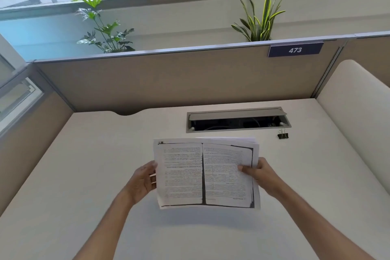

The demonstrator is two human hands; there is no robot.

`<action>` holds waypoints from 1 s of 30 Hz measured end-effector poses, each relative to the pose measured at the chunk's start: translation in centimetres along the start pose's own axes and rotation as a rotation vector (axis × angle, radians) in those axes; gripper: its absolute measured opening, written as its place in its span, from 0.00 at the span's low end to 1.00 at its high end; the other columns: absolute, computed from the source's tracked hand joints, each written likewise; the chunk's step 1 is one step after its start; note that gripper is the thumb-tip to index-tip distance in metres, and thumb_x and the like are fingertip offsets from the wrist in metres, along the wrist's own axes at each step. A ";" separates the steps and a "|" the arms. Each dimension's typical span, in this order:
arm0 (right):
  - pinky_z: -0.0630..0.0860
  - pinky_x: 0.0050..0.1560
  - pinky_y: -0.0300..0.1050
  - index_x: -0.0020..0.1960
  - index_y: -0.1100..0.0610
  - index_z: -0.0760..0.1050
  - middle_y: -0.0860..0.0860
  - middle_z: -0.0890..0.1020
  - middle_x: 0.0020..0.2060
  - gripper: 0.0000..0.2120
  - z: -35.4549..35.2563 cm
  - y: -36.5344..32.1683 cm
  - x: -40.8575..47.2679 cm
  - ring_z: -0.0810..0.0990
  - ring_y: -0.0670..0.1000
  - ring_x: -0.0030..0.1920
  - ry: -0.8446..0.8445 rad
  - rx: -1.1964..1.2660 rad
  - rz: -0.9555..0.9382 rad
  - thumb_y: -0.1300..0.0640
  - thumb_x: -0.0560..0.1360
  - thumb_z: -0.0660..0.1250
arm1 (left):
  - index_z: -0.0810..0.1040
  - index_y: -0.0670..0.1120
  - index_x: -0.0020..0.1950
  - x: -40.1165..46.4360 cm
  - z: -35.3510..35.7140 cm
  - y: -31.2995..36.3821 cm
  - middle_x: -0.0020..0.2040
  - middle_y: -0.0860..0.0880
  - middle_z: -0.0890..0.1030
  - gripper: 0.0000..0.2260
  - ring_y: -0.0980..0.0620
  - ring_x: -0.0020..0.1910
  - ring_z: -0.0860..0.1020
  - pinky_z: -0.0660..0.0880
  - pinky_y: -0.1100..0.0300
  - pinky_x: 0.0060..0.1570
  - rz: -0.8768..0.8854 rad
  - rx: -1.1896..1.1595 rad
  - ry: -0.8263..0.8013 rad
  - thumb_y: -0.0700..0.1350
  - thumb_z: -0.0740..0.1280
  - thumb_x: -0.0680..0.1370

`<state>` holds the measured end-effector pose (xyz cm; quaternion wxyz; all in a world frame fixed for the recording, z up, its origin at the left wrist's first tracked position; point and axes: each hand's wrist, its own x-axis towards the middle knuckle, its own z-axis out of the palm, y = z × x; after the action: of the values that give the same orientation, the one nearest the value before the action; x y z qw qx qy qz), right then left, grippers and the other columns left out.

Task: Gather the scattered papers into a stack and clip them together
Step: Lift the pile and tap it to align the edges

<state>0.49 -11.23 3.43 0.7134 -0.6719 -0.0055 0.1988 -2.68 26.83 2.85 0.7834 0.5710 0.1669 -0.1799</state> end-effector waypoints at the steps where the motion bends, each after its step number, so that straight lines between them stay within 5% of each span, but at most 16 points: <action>1: 0.83 0.50 0.48 0.55 0.58 0.83 0.53 0.87 0.51 0.10 0.2 -0.1 0.2 0.86 0.53 0.52 0.009 -0.015 -0.018 0.65 0.76 0.68 | 0.79 0.42 0.63 0.3 0.4 0.5 0.56 0.41 0.84 0.31 0.40 0.54 0.82 0.80 0.45 0.53 -0.010 0.041 -0.042 0.55 0.79 0.64; 6: 0.80 0.42 0.36 0.46 0.50 0.85 0.47 0.88 0.45 0.11 0.7 -0.2 1.4 0.87 0.47 0.46 0.125 -0.063 -0.073 0.66 0.76 0.69 | 0.80 0.38 0.60 1.8 2.3 1.7 0.58 0.39 0.83 0.36 0.39 0.58 0.81 0.82 0.51 0.49 0.033 0.111 -0.024 0.53 0.83 0.57; 15: 0.79 0.40 0.33 0.48 0.52 0.83 0.43 0.88 0.41 0.12 0.4 1.0 3.2 0.85 0.41 0.43 0.223 0.047 -0.090 0.69 0.75 0.69 | 0.87 0.45 0.45 4.2 3.6 0.2 0.48 0.46 0.87 0.08 0.46 0.50 0.83 0.77 0.53 0.52 0.260 0.105 0.163 0.43 0.78 0.67; 21: 0.79 0.39 0.33 0.45 0.54 0.84 0.46 0.88 0.41 0.12 -0.2 3.1 3.3 0.86 0.43 0.42 0.197 0.070 -0.033 0.70 0.75 0.69 | 0.86 0.43 0.49 4.0 3.0 -2.4 0.51 0.43 0.86 0.08 0.45 0.52 0.83 0.76 0.50 0.58 0.186 0.092 0.171 0.39 0.74 0.70; 30: 0.80 0.43 0.36 0.46 0.56 0.86 0.52 0.88 0.46 0.14 -1.1 4.8 3.3 0.86 0.48 0.47 0.173 0.101 -0.033 0.72 0.68 0.74 | 0.86 0.44 0.46 3.8 2.5 -3.9 0.47 0.47 0.87 0.09 0.53 0.46 0.84 0.76 0.56 0.50 0.140 0.111 0.167 0.33 0.75 0.69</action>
<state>2.48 -11.24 -2.18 0.7474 -0.6495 0.0549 0.1283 -1.01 23.00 -1.49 0.7445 0.6370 0.1810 -0.0853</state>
